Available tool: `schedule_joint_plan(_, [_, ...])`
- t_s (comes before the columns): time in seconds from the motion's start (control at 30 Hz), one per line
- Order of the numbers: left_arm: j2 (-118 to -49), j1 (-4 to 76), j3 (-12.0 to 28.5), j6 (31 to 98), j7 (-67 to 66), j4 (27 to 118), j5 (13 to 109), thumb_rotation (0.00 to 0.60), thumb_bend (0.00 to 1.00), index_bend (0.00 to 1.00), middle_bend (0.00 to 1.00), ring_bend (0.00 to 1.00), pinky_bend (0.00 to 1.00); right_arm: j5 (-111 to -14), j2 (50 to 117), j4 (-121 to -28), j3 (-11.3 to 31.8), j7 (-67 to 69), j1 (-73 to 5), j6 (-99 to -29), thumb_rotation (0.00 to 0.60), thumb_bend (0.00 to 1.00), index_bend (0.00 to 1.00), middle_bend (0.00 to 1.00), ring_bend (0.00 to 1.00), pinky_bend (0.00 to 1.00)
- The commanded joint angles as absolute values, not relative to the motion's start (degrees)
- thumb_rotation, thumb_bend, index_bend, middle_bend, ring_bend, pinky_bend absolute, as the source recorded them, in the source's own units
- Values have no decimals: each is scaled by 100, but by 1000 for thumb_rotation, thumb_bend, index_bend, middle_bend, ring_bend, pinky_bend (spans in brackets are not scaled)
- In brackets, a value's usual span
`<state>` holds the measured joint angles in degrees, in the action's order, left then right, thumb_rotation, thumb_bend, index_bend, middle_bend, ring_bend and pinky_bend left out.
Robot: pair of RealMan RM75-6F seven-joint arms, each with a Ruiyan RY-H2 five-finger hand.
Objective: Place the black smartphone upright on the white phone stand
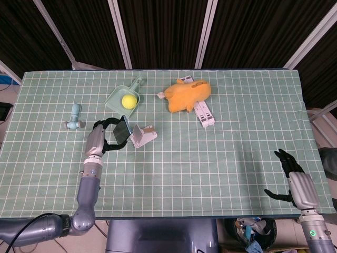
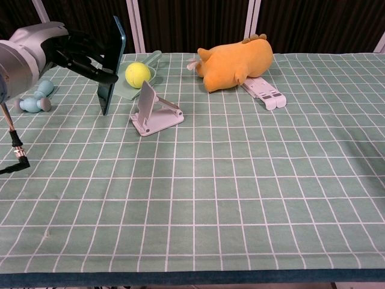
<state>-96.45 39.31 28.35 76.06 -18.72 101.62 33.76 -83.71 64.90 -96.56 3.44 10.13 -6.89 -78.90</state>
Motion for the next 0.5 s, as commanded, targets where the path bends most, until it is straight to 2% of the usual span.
schedule_joint_plan(0.03, [-9882, 4056, 3058, 7714, -1783, 10057, 3122, 600, 348, 560, 588, 132, 0, -8368, 6487, -9656, 342, 1025, -688, -7885, 600, 141, 0, 0, 0, 185])
schedule_joint_plan(0.23, [-10202, 4189, 3315, 7789, -1653, 9834, 2791, 600, 348, 560, 588, 132, 0, -8363, 6478, -9667, 340, 1045, -693, -7868, 600, 141, 0, 0, 0, 185])
schedule_joint_plan(0.5, [-10463, 4284, 3429, 7715, -1487, 9452, 2677, 600, 347, 560, 588, 132, 0, -8347, 6472, -9675, 343, 1066, -695, -7854, 600, 141, 0, 0, 0, 185])
